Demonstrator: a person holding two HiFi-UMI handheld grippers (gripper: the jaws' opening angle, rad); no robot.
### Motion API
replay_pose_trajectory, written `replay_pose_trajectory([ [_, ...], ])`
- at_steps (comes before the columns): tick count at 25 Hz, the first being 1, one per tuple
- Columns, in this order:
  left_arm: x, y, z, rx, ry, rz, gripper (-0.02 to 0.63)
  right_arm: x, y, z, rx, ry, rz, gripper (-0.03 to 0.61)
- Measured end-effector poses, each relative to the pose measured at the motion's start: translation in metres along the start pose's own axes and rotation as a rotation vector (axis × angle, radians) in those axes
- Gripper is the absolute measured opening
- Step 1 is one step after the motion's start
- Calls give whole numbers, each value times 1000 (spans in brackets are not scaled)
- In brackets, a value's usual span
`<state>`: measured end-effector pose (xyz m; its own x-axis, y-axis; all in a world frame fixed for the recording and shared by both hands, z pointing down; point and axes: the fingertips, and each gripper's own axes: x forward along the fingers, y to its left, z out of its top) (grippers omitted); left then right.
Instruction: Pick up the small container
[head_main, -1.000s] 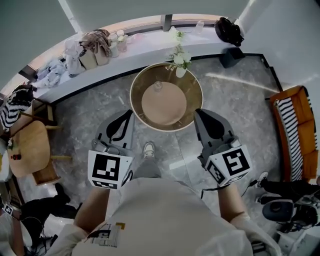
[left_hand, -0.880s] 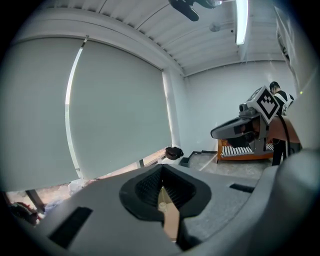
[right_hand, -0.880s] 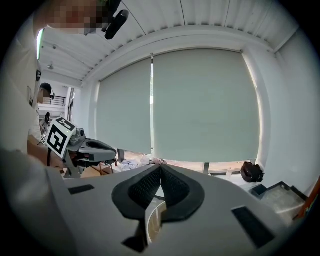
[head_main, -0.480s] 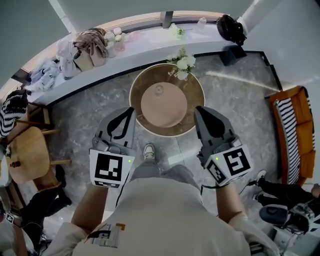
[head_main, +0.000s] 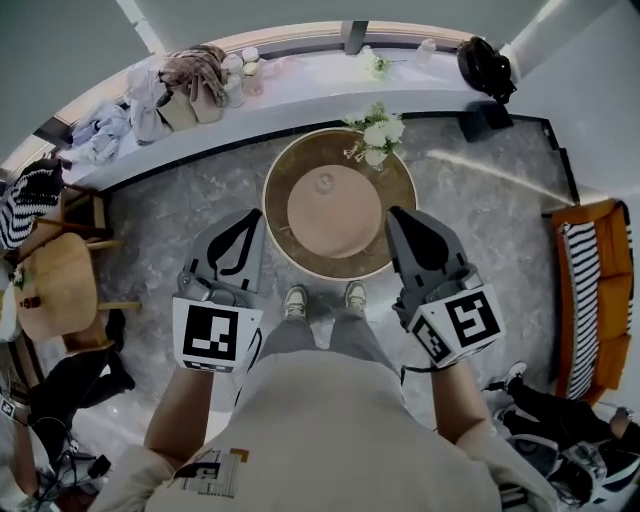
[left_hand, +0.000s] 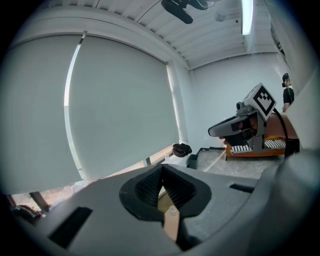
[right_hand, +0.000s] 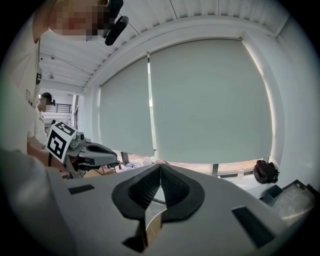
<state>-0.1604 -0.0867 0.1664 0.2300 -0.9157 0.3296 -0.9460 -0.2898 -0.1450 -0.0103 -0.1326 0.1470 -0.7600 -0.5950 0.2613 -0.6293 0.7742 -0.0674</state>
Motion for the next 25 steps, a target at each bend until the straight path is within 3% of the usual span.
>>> replay_pose_trajectory([
  [10, 37, -7, -2, -11, -4, 124, 8, 28, -47, -16, -20, 19, 133, 8],
  [12, 50, -7, -7, -10, 20, 123, 8, 37, -55, -19, -13, 18, 150, 8],
  [16, 80, -9, -18, -135, 55, 102, 8, 51, -70, -24, -17, 21, 164, 8],
  [20, 106, -4, -30, -66, 104, 98, 11, 72, -71, -34, -21, 22, 198, 8],
  [25, 146, -9, -55, -34, 132, 22, 111, 101, -79, -51, -13, 21, 198, 8],
])
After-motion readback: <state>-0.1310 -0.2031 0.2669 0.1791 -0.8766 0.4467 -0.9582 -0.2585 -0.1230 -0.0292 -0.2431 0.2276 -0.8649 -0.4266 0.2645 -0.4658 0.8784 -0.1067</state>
